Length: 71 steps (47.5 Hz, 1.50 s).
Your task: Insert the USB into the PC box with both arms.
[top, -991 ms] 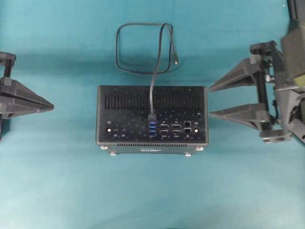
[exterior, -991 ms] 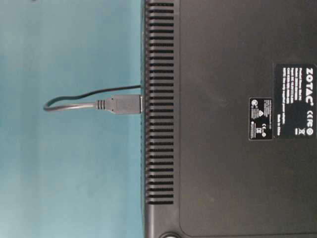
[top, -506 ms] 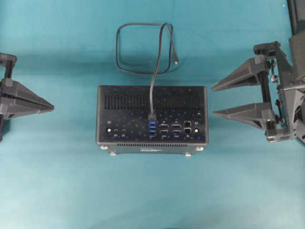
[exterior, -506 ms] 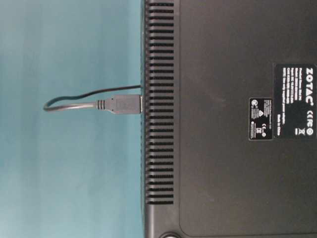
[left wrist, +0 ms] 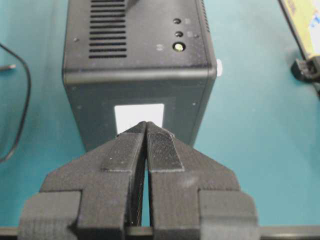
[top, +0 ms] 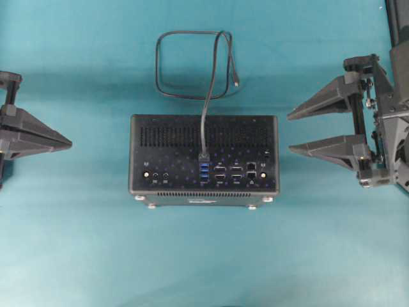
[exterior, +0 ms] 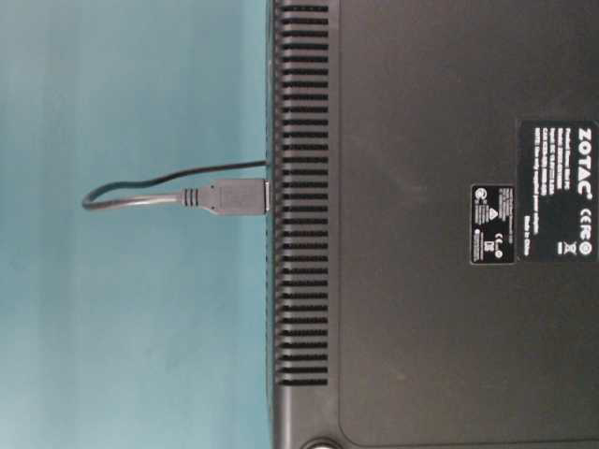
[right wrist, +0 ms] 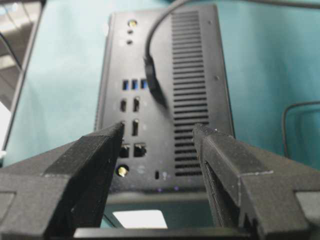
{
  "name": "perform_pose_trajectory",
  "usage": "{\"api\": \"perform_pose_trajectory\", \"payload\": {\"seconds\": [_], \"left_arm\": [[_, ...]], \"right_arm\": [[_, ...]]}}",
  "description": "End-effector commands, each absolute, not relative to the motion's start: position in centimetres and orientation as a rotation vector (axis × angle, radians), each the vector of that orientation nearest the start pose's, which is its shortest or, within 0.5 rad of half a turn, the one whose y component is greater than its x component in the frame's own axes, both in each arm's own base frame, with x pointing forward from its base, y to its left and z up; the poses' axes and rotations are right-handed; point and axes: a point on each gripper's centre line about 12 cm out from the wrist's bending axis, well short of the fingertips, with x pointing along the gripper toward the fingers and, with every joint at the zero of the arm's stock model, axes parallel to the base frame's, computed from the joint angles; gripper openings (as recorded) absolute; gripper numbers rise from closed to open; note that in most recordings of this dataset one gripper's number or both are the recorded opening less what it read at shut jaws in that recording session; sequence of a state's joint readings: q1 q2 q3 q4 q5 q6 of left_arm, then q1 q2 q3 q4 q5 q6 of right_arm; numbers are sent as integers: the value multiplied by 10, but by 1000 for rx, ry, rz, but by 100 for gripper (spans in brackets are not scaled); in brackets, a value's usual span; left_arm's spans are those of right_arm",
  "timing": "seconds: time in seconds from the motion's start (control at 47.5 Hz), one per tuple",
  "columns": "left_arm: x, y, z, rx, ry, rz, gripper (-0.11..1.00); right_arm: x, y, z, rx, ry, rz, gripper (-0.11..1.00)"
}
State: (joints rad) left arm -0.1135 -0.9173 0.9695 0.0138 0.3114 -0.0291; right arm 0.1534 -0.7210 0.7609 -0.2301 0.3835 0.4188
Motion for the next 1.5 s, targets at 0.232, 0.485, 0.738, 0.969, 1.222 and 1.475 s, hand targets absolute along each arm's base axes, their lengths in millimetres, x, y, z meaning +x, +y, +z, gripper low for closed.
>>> {"api": "perform_pose_trajectory", "payload": {"seconds": [0.232,0.485,0.738,0.969,1.222,1.475], "left_arm": [[209,-24,311,-44,324,-101,0],[212,-24,298,-201,342,-73,0],[212,-24,304,-39,303,-101,0],[212,-24,305,13,281,-110,0],[213,-24,311,23,249,-110,0],[213,-24,310,42,241,-114,0]], "right_arm": [[253,25,336,162,412,9,68],[253,24,336,163,411,3,68],[253,24,336,163,418,0,68],[251,23,333,159,447,-11,68],[250,21,335,155,465,-21,68],[249,19,335,156,475,-32,68]]}}
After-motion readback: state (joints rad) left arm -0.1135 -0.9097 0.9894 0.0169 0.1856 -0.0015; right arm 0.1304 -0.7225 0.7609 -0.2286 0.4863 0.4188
